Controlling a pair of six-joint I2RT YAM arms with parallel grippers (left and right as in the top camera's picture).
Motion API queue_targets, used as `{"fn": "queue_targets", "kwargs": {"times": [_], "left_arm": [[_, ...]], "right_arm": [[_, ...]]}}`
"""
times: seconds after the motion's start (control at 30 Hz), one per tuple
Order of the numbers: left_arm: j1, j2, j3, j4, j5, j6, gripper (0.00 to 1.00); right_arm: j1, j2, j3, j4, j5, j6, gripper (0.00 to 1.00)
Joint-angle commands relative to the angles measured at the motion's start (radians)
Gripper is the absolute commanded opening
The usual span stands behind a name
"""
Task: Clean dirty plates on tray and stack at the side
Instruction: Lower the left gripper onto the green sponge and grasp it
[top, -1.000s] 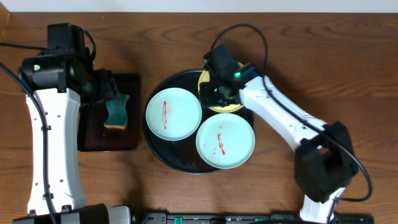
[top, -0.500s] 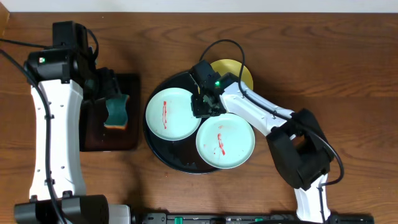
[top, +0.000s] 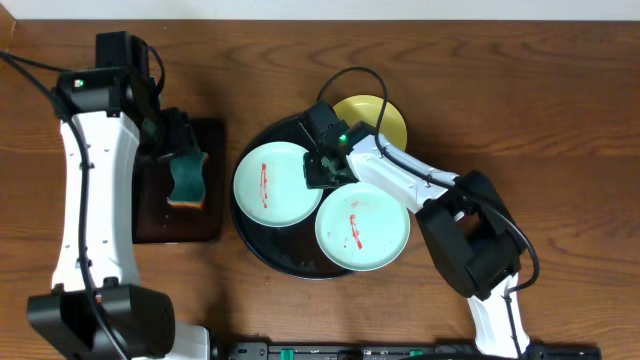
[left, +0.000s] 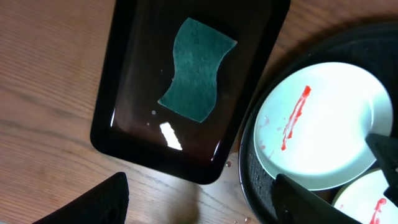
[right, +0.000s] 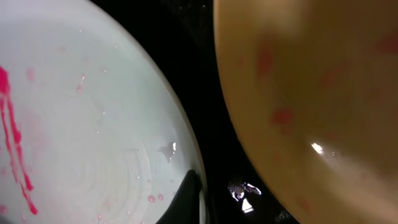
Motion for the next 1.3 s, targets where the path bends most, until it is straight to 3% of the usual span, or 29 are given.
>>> {"fn": "queue_targets", "kwargs": {"times": [0.0,0.33,0.6,0.83,1.13,1.27], "left_arm": [[0.006,0.053,-0.016,0.0,-0.012,0.015,0.74],[0.006,0.211,-0.036,0.0,-0.008,0.084,0.73],[0.006,0.369,-0.036,0.014,-0.009,0.273,0.69],[0.019,0.481,-0.036,0.122,-0.009,0.307,0.69],[0.053,0.579,-0.036,0.148,-0.011,0.312,0.69],[0.058,0.583,-0.036,0.152,-0.008,0.306,0.49]], "right_arm": [[0.009,0.04,0.013,0.005,0.011,0.005,0.01],[0.009,0.04,0.012,0.001,0.022,0.003,0.01],[0.009,0.04,0.012,-0.004,0.022,-0.008,0.01],[0.009,0.04,0.01,-0.005,0.022,-0.008,0.01],[0.009,0.04,0.0,-0.002,0.022,-0.015,0.01],[0.009,0.04,0.0,-0.002,0.022,-0.015,0.01]]}}
